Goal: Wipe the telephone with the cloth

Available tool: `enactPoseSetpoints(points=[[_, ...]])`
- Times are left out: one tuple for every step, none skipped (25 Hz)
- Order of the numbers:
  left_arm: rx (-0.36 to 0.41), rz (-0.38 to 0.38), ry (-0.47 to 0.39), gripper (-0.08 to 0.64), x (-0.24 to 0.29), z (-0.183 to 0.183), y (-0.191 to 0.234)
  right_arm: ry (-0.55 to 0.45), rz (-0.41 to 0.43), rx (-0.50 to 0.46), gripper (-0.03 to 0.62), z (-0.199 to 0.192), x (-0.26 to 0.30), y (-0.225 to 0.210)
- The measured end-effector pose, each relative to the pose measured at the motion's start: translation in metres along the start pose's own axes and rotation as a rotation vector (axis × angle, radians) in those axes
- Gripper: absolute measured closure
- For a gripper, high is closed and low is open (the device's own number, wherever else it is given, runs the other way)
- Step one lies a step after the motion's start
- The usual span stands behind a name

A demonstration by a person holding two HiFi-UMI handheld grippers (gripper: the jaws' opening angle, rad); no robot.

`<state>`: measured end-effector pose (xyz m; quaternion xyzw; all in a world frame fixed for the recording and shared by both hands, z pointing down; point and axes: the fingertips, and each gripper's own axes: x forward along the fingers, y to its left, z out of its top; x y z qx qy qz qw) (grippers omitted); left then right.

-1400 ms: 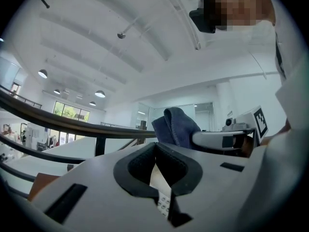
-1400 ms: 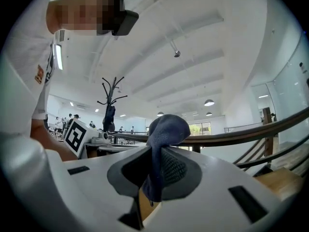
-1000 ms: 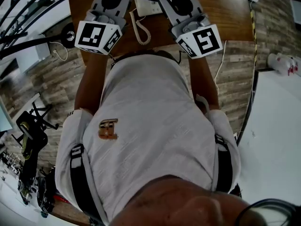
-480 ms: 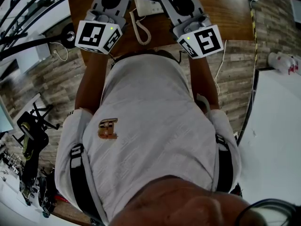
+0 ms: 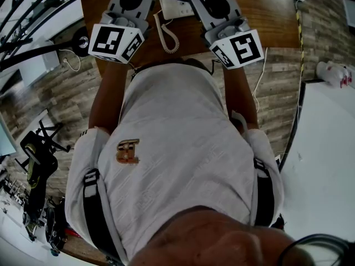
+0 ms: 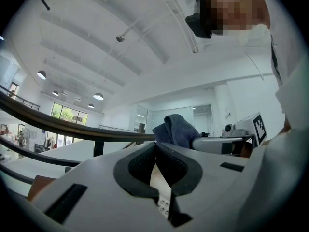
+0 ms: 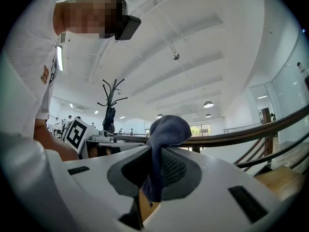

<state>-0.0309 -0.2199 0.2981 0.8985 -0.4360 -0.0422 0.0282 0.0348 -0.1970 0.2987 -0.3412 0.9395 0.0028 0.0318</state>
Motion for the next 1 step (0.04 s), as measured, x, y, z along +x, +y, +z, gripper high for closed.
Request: enactPoseSetpoints(points=[[-0.001, 0.0, 0.0, 0.541, 0.0005, -0.0002, 0.0002, 0.001, -0.001, 0.0, 0.532, -0.0006, 0.0, -0.0007]])
